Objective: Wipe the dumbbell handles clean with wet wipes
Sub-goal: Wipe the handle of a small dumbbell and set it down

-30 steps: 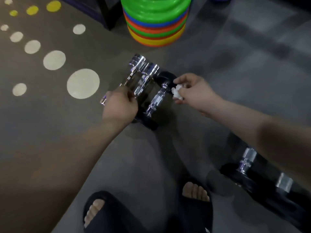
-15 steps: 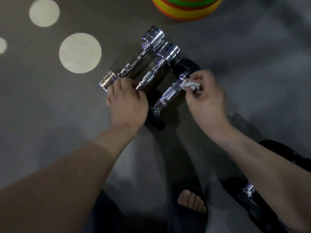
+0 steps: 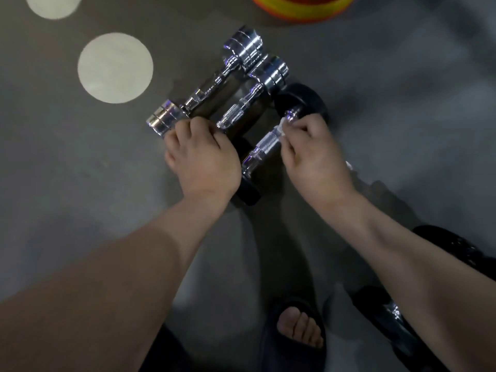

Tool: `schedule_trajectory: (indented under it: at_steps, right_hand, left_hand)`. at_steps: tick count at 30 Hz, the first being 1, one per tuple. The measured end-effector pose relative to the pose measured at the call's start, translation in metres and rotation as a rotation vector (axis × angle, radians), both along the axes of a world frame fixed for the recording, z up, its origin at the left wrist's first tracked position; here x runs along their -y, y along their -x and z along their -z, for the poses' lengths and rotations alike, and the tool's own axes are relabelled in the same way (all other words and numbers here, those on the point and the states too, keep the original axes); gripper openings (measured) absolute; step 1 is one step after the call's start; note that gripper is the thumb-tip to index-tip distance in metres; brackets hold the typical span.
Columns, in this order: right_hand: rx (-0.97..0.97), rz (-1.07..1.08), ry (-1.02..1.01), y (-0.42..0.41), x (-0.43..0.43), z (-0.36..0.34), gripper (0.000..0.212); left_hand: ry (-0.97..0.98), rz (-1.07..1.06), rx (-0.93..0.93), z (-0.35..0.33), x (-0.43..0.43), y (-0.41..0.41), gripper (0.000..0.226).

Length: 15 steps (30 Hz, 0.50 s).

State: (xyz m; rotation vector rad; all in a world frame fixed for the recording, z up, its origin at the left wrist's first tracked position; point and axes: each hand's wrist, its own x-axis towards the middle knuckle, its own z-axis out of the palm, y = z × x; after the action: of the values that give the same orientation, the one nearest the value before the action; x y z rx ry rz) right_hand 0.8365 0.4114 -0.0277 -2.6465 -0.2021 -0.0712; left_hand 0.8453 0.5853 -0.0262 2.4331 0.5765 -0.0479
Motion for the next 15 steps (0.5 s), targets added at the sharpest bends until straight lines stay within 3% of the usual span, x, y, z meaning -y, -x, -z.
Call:
schedule_trajectory:
  at_steps: [5,11,15]
  right_hand:
    - [0.102,0.005,0.007,-0.0045,0.0122,0.0052,0.022]
    - [0.03,-0.013,-0.068,0.0037,0.0052,0.0082,0.036]
    - [0.043,0.038,-0.042,-0.0006,0.0028,0.0089,0.03]
  left_hand:
    - [-0.017,-0.026,-0.004,0.0009,0.0028,0.0006,0.044]
    - [-0.024,-0.022,-0.013,0.0001,0.0041,0.0016,0.045]
    - [-0.021,-0.03,-0.004,-0.0013,0.0034,0.0031,0.045]
